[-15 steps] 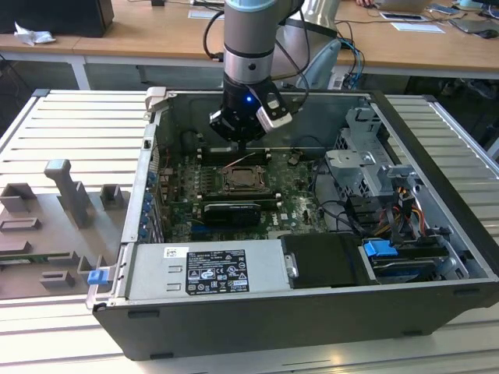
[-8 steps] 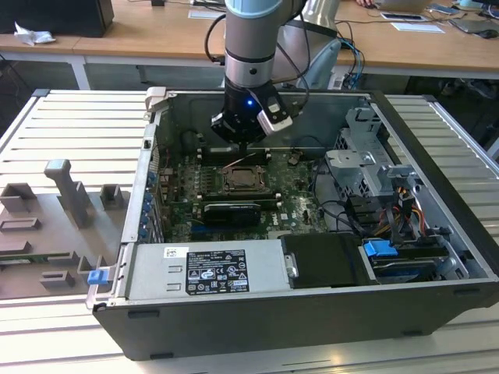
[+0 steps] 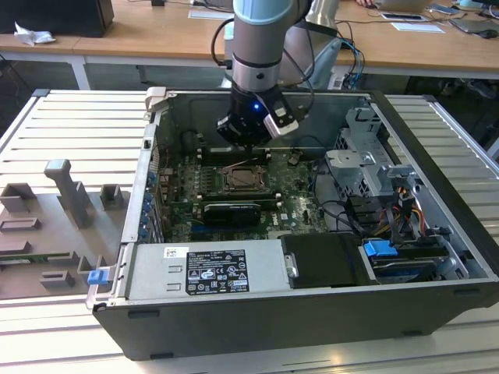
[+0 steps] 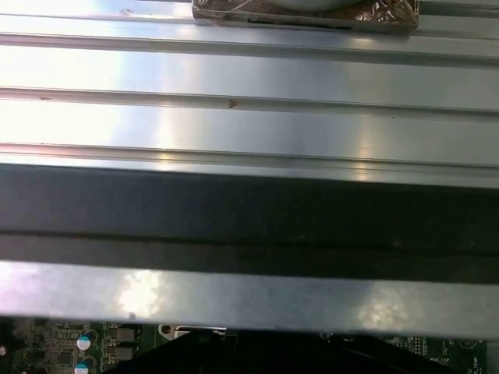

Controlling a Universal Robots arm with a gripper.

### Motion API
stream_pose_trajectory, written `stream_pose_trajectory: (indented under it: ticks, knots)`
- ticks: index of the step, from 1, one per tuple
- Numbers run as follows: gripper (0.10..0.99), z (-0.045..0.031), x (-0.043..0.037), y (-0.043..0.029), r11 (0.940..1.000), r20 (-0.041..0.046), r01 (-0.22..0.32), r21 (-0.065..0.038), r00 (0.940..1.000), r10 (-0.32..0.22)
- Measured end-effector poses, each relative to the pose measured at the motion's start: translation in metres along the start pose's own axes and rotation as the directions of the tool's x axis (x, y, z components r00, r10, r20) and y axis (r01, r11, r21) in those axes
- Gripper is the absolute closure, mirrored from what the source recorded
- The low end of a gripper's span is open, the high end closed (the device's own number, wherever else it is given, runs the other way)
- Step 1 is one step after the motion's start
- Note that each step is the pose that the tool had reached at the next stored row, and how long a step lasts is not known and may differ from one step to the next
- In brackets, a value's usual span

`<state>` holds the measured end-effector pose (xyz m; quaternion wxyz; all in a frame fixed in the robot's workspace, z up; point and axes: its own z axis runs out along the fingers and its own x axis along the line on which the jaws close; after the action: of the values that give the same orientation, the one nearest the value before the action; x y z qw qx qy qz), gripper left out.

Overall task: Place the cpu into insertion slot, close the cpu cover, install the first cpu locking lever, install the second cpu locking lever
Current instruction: 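Install the first cpu locking lever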

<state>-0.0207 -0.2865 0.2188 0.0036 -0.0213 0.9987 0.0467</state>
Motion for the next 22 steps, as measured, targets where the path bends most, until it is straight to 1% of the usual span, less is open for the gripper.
stream_pose_trajectory:
  ticks: [10, 20, 22]
  knots:
    - [0.98, 0.011, -0.0044, -0.0012, 1.0, 0.0001, 0.0, 0.0, 1.0, 0.0]
    - [0.98, 0.0163, -0.005, -0.0019, 1.0, -0.0005, 0.0, 0.004, 1.0, 0.0]
    - [0.98, 0.0163, -0.0051, -0.0018, 1.0, -0.0003, 0.0, 0.004, 1.0, 0.0]
